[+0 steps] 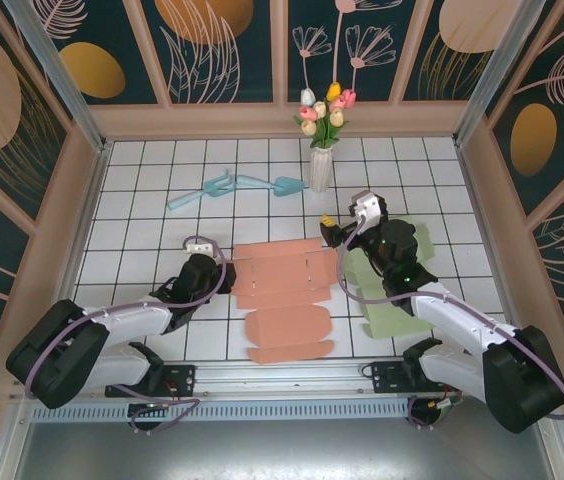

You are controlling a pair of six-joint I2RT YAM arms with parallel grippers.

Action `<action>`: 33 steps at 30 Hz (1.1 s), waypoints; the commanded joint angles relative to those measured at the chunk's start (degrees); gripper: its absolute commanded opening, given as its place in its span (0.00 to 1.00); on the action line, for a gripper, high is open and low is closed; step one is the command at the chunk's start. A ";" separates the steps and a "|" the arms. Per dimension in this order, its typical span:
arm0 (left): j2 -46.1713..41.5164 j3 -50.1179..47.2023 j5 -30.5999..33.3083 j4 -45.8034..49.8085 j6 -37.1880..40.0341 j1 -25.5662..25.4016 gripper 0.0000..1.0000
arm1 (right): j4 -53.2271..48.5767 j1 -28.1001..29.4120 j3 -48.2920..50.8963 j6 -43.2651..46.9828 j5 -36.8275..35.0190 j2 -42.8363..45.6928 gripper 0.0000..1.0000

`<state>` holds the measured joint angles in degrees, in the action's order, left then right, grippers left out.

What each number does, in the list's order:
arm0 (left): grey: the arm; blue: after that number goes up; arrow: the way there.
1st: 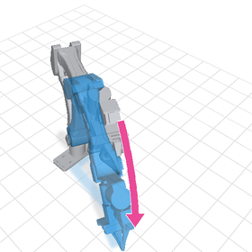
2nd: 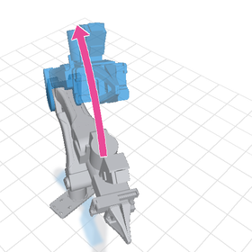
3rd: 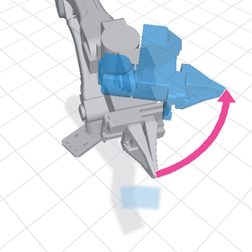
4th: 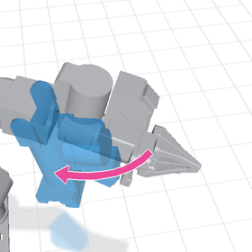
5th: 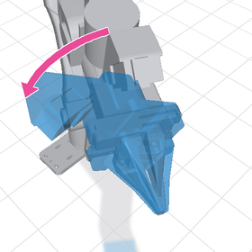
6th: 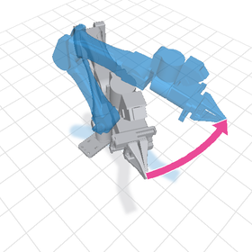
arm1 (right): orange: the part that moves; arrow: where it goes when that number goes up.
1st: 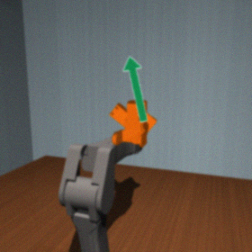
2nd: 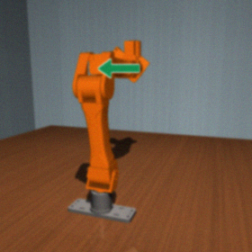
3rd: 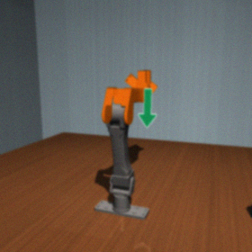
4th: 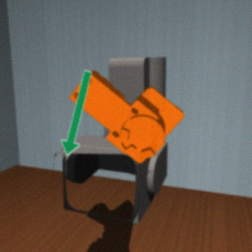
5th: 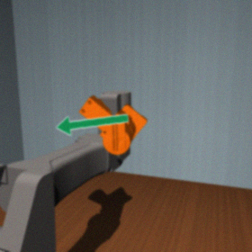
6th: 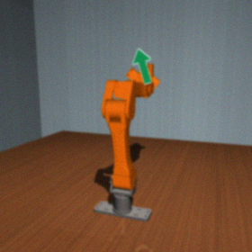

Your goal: Fold the paper box

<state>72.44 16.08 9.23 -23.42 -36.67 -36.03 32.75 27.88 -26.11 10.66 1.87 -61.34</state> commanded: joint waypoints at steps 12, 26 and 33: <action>-8.42 0.09 -3.40 -9.93 3.37 -0.20 0.00 | -8.67 1.31 -15.06 1.00 11.16 -3.58 0.99; -24.57 -5.57 -4.04 -29.49 21.91 -0.20 0.00 | -48.86 3.98 -45.23 40.46 24.33 -20.27 0.88; -26.80 -10.46 -6.35 -37.61 27.65 -0.22 0.00 | -63.68 5.34 -54.17 53.60 16.95 -24.68 0.56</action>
<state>46.94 7.64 4.47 -53.25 -13.65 -36.03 -18.63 33.21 -75.26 55.16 21.65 -84.40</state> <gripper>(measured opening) 0.063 0.606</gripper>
